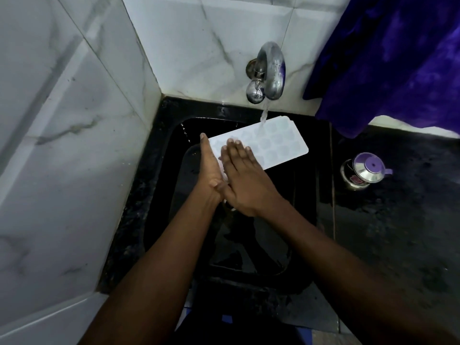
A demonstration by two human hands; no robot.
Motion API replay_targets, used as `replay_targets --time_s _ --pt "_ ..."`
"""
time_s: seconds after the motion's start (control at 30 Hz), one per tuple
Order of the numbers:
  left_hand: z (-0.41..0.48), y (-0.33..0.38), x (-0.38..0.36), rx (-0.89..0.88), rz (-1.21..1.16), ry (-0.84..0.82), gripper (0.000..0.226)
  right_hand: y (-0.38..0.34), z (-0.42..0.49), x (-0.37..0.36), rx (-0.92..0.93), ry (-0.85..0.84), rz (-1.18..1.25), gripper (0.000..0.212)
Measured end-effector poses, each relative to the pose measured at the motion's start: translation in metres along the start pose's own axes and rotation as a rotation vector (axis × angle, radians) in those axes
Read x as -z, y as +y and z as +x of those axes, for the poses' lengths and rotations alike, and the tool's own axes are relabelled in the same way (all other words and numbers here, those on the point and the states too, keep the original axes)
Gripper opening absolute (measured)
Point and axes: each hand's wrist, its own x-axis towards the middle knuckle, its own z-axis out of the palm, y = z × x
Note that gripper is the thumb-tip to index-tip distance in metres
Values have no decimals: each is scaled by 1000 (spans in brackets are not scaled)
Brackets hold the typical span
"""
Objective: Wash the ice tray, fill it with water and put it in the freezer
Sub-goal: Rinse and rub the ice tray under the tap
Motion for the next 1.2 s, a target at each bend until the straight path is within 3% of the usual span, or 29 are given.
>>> replay_targets --time_s 0.13,0.3,0.43,0.57,0.7,0.83,1.0,1.13,1.2 --pt "2 5 7 -66 63 19 79 15 23 15 -11 1 38 99" --pt "8 14 4 -57 135 145 77 2 13 9 191 -32 -6 100" --pt "3 17 5 -70 200 31 60 8 36 21 111 15 -9 110" --pt "5 26 5 5 138 73 94 5 7 9 219 10 -70 110" --pt "10 14 3 -53 84 121 80 3 22 14 152 11 -38 110" --pt "1 20 12 -16 144 77 98 12 13 5 249 23 -105 106" --pt "-2 16 15 -82 130 35 94 40 12 19 18 10 24 108" --pt "-5 12 20 -88 143 111 89 35 2 5 139 -14 -82 106" --pt "-8 11 21 -106 150 60 94 45 11 12 27 1 14 108"
